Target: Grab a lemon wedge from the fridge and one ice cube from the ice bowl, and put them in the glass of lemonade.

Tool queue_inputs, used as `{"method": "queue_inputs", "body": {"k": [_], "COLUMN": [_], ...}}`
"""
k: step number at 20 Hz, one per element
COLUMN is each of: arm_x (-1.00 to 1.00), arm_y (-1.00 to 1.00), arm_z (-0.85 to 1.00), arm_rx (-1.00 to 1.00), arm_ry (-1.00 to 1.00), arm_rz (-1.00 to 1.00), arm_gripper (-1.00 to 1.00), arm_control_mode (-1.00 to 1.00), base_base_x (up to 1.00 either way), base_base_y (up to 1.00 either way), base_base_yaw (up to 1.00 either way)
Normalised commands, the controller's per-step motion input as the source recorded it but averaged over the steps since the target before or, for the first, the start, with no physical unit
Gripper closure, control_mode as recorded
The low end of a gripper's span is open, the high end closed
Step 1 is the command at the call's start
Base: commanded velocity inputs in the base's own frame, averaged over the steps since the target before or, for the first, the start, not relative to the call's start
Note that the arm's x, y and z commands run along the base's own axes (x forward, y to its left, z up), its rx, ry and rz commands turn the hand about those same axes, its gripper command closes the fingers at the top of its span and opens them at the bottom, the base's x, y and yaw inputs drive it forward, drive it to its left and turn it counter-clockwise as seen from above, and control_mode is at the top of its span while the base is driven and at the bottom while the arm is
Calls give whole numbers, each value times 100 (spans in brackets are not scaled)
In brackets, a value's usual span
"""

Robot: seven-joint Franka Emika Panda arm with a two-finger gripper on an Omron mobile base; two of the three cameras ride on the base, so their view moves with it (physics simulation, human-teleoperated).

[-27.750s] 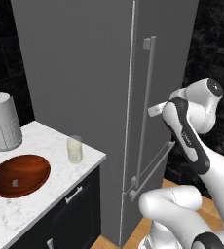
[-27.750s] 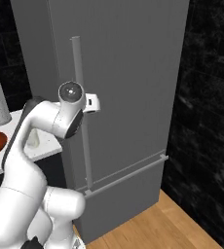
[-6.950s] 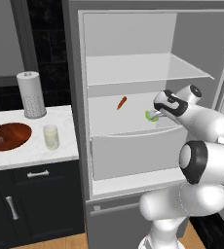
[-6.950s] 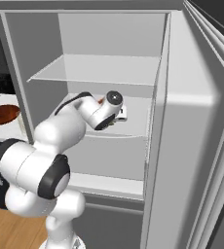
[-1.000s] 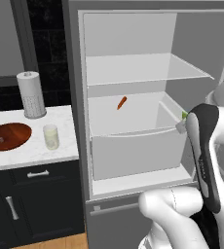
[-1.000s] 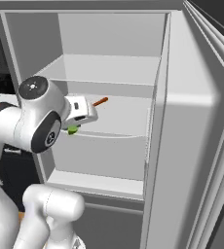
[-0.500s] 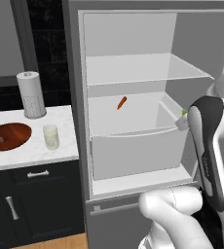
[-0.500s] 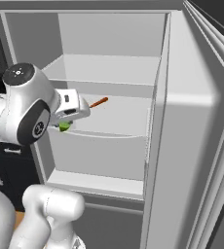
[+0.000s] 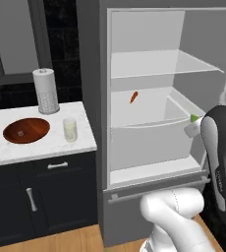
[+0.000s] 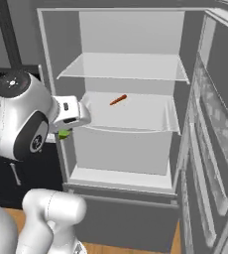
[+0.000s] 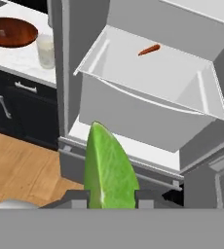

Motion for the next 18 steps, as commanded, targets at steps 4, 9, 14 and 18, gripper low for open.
{"method": "queue_inputs", "body": {"k": [4, 9, 14, 18], "arm_x": [0, 0, 0, 0], "arm_y": [0, 0, 0, 0], "arm_z": [0, 0, 0, 0], "arm_rx": [0, 0, 0, 0], "arm_ry": [0, 0, 0, 0], "arm_rz": [0, 0, 0, 0], "arm_gripper": [100, 100, 100, 100], "arm_control_mode": [100, 100, 100, 100], "base_base_x": [0, 0, 8, 38], "base_base_y": [100, 100, 100, 96], "base_base_yaw": [-32, -34, -22, -7]}}
